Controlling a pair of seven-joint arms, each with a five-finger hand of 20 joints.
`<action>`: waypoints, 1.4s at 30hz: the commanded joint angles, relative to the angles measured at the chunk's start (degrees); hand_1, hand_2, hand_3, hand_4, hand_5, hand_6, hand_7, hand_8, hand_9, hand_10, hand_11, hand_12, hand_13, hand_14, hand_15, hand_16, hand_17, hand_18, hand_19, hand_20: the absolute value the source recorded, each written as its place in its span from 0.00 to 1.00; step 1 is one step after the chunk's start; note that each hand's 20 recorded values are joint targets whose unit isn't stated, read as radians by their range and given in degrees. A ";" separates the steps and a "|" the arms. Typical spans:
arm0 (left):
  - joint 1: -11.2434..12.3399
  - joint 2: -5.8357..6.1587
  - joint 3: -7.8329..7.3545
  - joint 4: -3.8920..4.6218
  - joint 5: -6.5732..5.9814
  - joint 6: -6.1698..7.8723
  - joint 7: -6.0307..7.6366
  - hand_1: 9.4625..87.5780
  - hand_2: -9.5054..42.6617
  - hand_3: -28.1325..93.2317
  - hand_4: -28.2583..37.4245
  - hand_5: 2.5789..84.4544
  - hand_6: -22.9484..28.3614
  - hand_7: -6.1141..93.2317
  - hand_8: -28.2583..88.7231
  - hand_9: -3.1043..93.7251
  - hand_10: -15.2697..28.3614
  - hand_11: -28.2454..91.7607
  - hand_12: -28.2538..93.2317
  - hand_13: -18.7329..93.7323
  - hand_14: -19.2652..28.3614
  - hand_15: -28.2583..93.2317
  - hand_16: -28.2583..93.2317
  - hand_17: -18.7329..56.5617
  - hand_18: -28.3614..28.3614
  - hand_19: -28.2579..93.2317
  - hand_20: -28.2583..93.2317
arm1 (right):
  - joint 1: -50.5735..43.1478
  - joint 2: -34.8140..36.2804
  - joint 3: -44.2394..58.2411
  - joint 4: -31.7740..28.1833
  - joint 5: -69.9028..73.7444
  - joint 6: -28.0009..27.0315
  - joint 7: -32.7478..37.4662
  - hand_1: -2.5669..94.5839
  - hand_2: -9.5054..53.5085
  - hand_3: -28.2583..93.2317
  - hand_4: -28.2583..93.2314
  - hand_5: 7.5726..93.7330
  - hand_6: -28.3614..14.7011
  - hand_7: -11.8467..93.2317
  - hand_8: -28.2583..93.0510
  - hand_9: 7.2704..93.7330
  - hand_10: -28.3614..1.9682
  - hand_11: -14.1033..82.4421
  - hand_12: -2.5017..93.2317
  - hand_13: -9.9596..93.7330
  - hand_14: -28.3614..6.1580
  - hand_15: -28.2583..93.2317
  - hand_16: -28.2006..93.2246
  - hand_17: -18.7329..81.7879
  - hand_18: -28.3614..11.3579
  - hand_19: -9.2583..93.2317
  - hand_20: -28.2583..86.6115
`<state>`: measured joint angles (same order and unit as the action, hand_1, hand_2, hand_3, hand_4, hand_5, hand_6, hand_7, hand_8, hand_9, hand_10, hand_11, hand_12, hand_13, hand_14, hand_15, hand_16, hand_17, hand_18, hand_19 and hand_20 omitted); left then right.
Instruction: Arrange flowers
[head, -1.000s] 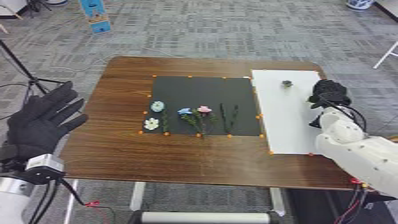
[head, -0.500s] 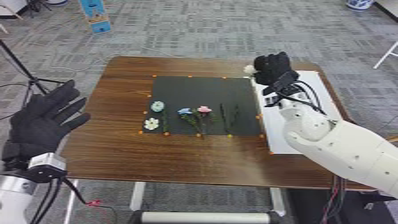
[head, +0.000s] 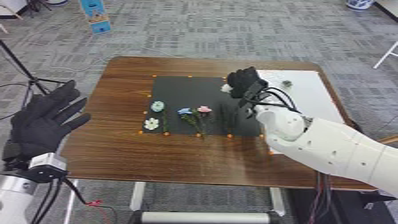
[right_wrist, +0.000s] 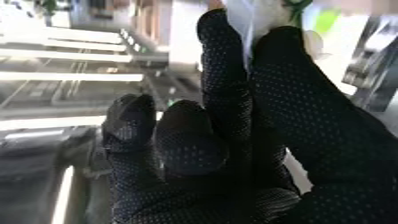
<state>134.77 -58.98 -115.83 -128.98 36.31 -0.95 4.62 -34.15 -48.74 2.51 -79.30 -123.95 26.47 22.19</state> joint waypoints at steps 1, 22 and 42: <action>0.02 -0.04 0.18 0.01 -0.12 0.23 -0.07 0.13 0.09 0.79 0.00 0.31 0.51 0.19 0.18 0.25 0.58 0.33 0.37 0.32 0.68 0.33 0.28 0.07 0.91 0.55 0.29 | -1.05 0.61 0.39 1.10 0.28 -4.33 -0.80 0.54 0.00 0.90 0.00 0.77 0.76 0.53 0.22 0.93 0.78 0.29 0.48 0.80 0.69 0.93 0.50 0.53 0.22 0.92 0.70; -0.87 0.50 0.51 0.53 -0.19 -0.29 -0.61 0.13 0.09 0.79 0.00 0.31 0.51 0.20 0.18 0.25 0.58 0.33 0.37 0.32 0.68 0.33 0.28 0.07 0.91 0.56 0.29 | -1.30 -2.48 -1.86 2.11 -4.52 3.19 -0.64 0.54 0.00 0.89 0.00 0.76 0.77 0.53 0.21 0.93 0.79 0.28 0.48 0.80 0.69 0.93 0.50 0.54 0.22 0.93 0.70; -0.15 -0.10 0.28 0.16 -0.14 0.28 -0.16 0.13 0.10 0.79 0.00 0.31 0.51 0.19 0.18 0.25 0.58 0.33 0.37 0.32 0.68 0.33 0.28 0.08 0.91 0.56 0.29 | -3.82 -1.82 5.43 0.21 -6.38 -7.75 3.96 0.47 0.00 0.93 0.00 0.58 0.78 0.43 0.16 0.70 0.75 0.35 0.33 0.74 0.70 0.94 0.50 0.50 0.25 0.90 0.72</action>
<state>133.65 -58.52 -115.21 -128.35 36.27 -1.00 4.46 -36.92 -50.62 4.00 -78.66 -129.75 16.07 22.91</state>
